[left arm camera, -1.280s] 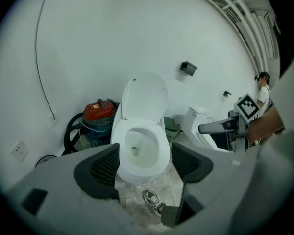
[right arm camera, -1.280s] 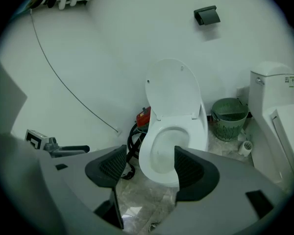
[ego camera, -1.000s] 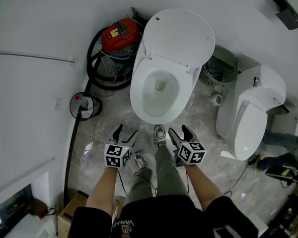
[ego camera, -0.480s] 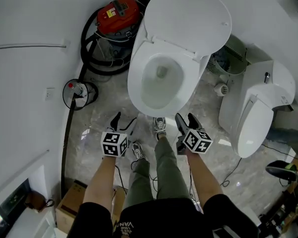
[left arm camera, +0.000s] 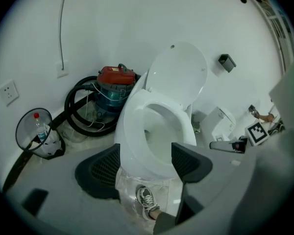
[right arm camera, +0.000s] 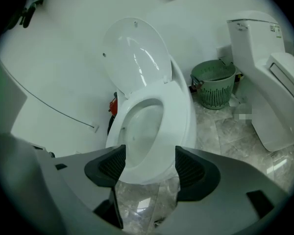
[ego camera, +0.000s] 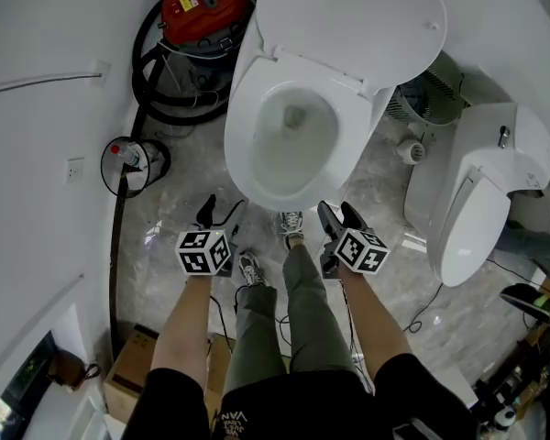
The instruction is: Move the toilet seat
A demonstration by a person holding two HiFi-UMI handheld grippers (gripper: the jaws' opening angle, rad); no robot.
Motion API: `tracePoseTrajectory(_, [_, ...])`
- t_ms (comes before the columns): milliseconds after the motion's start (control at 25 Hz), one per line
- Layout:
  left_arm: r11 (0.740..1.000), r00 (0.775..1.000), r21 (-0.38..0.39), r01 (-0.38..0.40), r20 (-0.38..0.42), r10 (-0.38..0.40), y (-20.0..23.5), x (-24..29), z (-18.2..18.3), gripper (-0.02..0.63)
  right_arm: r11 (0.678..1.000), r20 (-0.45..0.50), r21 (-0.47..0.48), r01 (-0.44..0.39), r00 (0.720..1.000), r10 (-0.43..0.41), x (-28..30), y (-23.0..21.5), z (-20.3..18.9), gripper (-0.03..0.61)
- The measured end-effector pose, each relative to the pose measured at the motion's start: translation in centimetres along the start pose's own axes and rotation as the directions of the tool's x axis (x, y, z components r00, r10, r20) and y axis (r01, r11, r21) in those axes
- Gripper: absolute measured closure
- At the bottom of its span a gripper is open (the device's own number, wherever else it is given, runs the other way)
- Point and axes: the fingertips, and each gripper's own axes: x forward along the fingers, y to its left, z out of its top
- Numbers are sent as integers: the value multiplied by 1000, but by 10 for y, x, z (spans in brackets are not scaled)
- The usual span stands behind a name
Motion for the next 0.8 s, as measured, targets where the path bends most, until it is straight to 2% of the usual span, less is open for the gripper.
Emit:
tracePoseTrajectory(280, [994,998,-103,34,-39,-38,10,34,-12,262,995,-34,98,-15,999,18,30,-16,-17,254])
tracePoseTrajectory(520, [988,997,-150,48,-55,-56,16,58,-19,262,971,-33,238,-5,999,14,50,-30,-29,250])
tracePoseTrajectory(800, [961,998,-275,39,-40,-52,19,82,-21,249,958,-58,288,-15,998,33,66,-33,-37,230])
